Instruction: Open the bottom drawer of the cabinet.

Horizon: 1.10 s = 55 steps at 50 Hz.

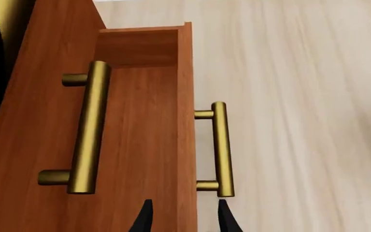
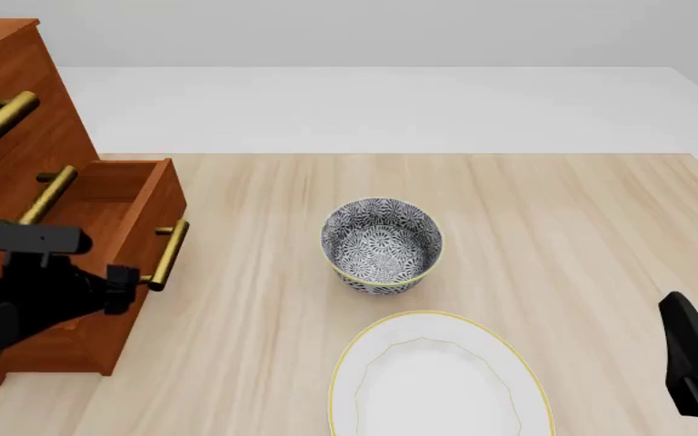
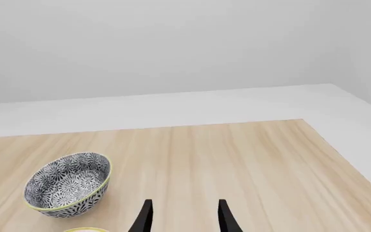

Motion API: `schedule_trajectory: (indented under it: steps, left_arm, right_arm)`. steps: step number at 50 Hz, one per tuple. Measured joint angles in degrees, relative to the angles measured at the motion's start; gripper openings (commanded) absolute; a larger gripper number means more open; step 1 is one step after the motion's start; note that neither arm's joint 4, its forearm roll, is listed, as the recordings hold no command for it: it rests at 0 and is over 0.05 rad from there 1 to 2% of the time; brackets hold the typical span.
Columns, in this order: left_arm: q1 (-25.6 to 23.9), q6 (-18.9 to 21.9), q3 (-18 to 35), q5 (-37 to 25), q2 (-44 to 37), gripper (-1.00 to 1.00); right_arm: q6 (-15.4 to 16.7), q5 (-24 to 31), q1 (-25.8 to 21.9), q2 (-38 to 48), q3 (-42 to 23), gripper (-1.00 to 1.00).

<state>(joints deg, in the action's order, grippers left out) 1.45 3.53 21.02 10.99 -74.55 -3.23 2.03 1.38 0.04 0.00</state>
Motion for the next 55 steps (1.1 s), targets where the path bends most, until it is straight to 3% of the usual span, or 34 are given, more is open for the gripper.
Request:
schedule_trajectory:
  steps: [20,37,55]
  left_arm:
    - [-0.6,-1.0,-1.5,4.6,-2.7,1.0]
    - [-5.8,-6.5,-2.2,7.2,-3.0,1.0]
    - [-10.5,-8.5,-2.0,10.5,-4.7,1.0]
  right_arm:
    - [0.2,0.2,0.2,0.0,0.0,1.0]
    - [0.3,0.3,0.6,0.0,0.0,1.0]
    - [0.4,0.4,1.3,0.0,0.0,1.0]
